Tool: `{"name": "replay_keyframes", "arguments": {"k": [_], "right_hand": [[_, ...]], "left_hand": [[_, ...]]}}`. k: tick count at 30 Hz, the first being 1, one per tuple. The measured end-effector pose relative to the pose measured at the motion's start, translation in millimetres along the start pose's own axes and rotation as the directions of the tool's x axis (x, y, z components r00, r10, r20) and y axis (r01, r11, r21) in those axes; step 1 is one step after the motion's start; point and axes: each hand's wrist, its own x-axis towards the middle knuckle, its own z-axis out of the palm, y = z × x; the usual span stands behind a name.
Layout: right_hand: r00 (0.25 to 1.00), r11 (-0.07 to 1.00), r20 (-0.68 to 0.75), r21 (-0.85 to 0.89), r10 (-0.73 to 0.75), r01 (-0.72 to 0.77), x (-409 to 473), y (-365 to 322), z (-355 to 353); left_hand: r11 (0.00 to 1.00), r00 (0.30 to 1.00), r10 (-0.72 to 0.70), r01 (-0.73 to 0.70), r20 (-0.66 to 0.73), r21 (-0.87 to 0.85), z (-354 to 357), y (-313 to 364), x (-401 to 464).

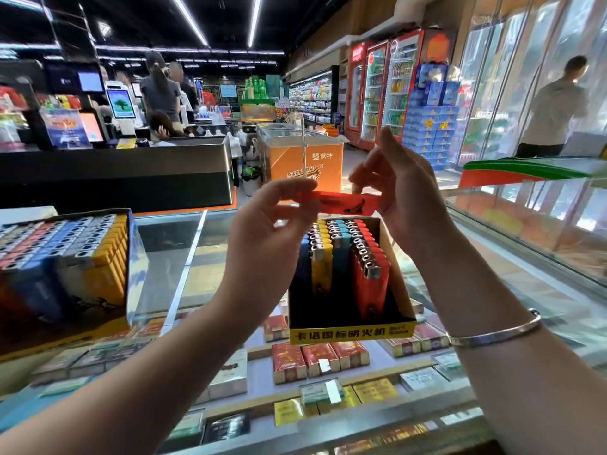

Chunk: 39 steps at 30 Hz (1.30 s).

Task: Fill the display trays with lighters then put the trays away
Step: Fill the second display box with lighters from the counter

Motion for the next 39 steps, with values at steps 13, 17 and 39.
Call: {"name": "replay_keyframes", "arguments": {"k": [13, 17, 39], "right_hand": [[0.984, 0.988, -0.172, -0.139, 0.05, -0.074, 1.2, 1.3, -3.9], [0.961, 0.905, -0.277, -0.405, 0.016, -0.132, 3.9, 10.4, -6.3], [0.917, 0.746, -0.122, -0.546, 0.381, -0.382, 5.7, 26.2, -15.6]], "left_hand": [[0.735, 0.81, 0.442, -0.573, 0.386, 0.362, 13.5, 1.6, -18.5], [0.702, 0.771, 0.445, -0.617, 0.455, 0.357, 15.7, -2.8, -20.9], [0.608, 0.744, 0.311, -0.634, 0.592, 0.478, 19.1, 1.7, -20.2]]}}
